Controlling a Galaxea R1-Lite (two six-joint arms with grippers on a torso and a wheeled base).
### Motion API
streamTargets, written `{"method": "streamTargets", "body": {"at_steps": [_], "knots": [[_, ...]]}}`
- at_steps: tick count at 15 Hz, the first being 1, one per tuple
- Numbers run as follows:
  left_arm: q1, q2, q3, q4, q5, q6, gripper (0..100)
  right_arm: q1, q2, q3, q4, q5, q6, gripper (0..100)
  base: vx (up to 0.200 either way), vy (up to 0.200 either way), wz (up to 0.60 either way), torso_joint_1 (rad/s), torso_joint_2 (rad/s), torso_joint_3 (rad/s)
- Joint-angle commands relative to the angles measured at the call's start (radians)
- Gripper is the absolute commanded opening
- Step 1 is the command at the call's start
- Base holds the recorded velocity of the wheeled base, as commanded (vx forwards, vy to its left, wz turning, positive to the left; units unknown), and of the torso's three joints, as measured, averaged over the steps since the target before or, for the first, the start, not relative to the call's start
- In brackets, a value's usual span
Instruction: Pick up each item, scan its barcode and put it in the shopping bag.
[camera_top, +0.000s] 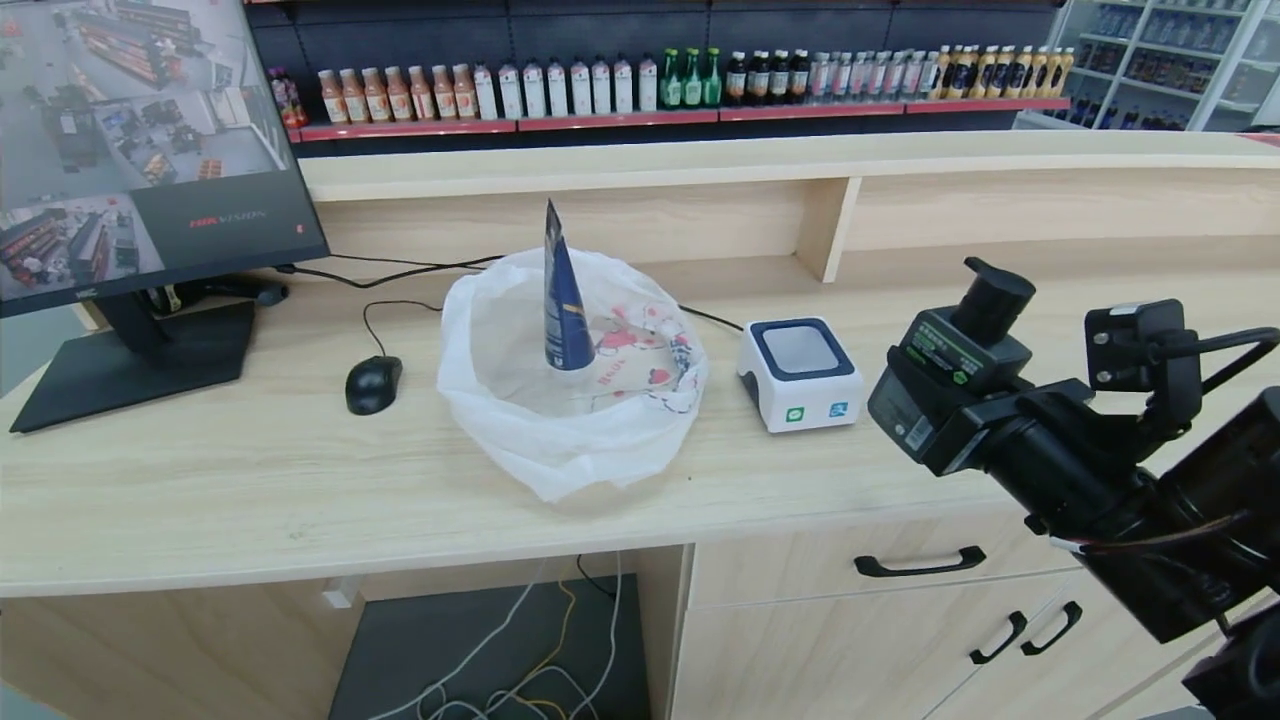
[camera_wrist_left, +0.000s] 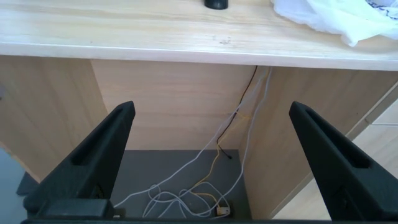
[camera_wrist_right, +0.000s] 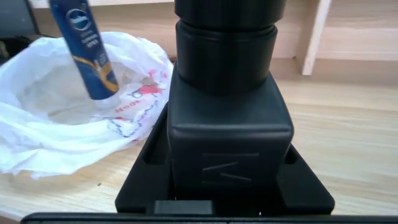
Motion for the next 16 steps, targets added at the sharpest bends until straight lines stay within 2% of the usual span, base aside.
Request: {"method": "streamTargets", "body": {"at_steps": [1, 4, 6, 9, 13, 14, 16], "knots": [[0.0, 0.0, 0.0, 0.0, 0.001, -0.001, 100, 0.004, -0.005, 0.009, -0.001, 0.003, -0.004, 0, 0.0, 0.0, 0.0, 0.0, 0.0, 0.0], [0.0, 0.0, 0.0, 0.0, 0.001, -0.003, 100, 0.004, -0.009, -0.006, -0.001, 0.047, -0.057, 0, 0.0, 0.0, 0.0, 0.0, 0.0, 0.0], [0.0, 0.0, 0.0, 0.0, 0.001, -0.003, 100, 0.004, 0.006, -0.031, -0.001, 0.107, -0.154, 0, 0.0, 0.0, 0.0, 0.0, 0.0, 0.0], [0.0, 0.0, 0.0, 0.0, 0.001, -0.003, 100, -0.01, 0.095, -0.172, -0.001, 0.194, -0.28, 0, 0.0, 0.0, 0.0, 0.0, 0.0, 0.0], [0.0, 0.0, 0.0, 0.0, 0.001, -0.003, 100, -0.027, 0.191, -0.339, -0.001, 0.213, -0.363, 0, 0.0, 0.0, 0.0, 0.0, 0.0, 0.0], [0.0, 0.0, 0.0, 0.0, 0.001, -0.001, 100, -0.03, 0.224, -0.403, -0.001, 0.219, -0.418, 0, 0.0, 0.0, 0.0, 0.0, 0.0, 0.0], [0.0, 0.0, 0.0, 0.0, 0.001, -0.003, 100, -0.028, 0.254, -0.439, -0.001, 0.243, -0.467, 0, 0.0, 0.0, 0.0, 0.0, 0.0, 0.0]]}}
